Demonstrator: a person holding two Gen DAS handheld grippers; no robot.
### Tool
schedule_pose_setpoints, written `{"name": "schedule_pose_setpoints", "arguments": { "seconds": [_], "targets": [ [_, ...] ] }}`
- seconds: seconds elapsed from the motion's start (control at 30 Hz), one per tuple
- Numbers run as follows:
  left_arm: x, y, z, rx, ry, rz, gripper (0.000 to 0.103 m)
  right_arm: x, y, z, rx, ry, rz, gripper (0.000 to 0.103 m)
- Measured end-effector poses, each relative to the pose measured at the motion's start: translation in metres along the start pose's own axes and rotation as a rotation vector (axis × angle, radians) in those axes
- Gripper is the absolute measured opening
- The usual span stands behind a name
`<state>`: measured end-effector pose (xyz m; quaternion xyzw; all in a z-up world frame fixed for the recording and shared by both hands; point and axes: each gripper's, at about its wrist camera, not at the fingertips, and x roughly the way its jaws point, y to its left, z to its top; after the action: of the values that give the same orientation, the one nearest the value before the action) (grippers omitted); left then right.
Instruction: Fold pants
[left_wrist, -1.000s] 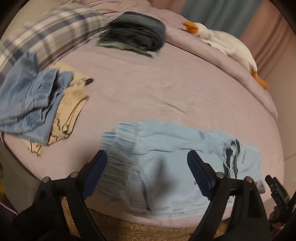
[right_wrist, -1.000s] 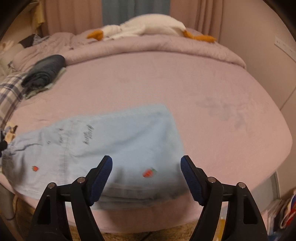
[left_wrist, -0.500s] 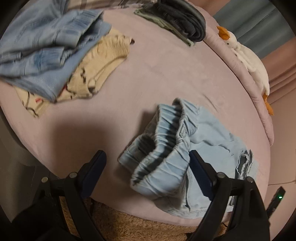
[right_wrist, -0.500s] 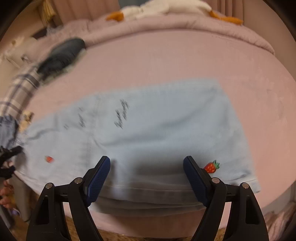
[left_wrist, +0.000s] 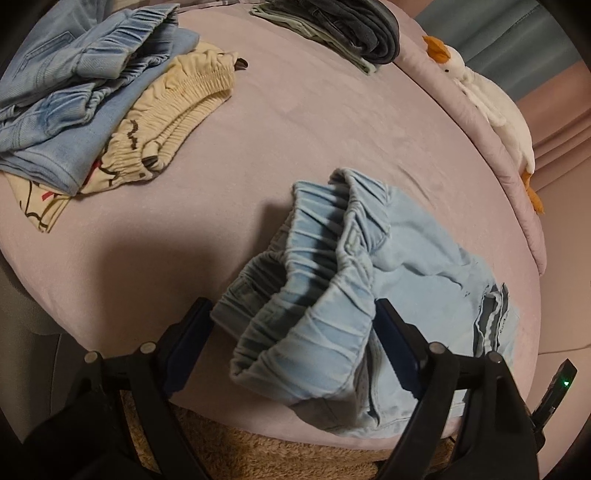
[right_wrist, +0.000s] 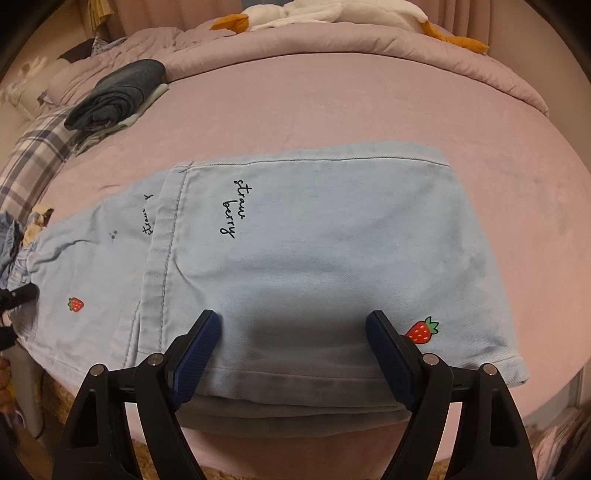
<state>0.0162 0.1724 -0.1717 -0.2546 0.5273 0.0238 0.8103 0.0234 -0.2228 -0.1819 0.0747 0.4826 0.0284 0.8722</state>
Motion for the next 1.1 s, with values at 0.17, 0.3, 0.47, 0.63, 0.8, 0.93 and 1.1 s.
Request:
{"name": "schedule_pose_setpoints", "arguments": {
  "seconds": [0.17,0.3,0.47,0.63,0.8,0.93,1.1],
  "targets": [
    [0.002,-0.003,-0.001,-0.009,-0.021,0.03,0.086,0.0,-0.001,-0.001,-0.003,-0.006,0.0,0.082],
    [0.002,-0.007,-0.002,0.001,-0.029,0.056,0.073,0.0,-0.001,-0.001,0.006,-0.01,0.006,0.082],
    [0.0,-0.016,-0.007,0.037,-0.032,0.07,0.056,-0.001,-0.003,-0.001,0.008,-0.011,0.009,0.082],
    [-0.011,-0.022,-0.008,0.025,-0.015,0.034,0.038,-0.003,-0.005,-0.001,0.016,-0.014,0.02,0.082],
    [-0.046,-0.051,-0.008,0.1,-0.078,-0.017,0.036,-0.009,-0.015,0.001,0.059,-0.008,0.066,0.082],
    [-0.074,-0.088,-0.007,0.178,-0.095,-0.154,0.035,-0.022,-0.03,0.003,0.117,-0.029,0.08,0.082],
    [-0.079,-0.153,-0.018,0.328,-0.08,-0.247,0.034,-0.049,-0.059,0.0,0.174,-0.108,0.042,0.082]
  ]
}}
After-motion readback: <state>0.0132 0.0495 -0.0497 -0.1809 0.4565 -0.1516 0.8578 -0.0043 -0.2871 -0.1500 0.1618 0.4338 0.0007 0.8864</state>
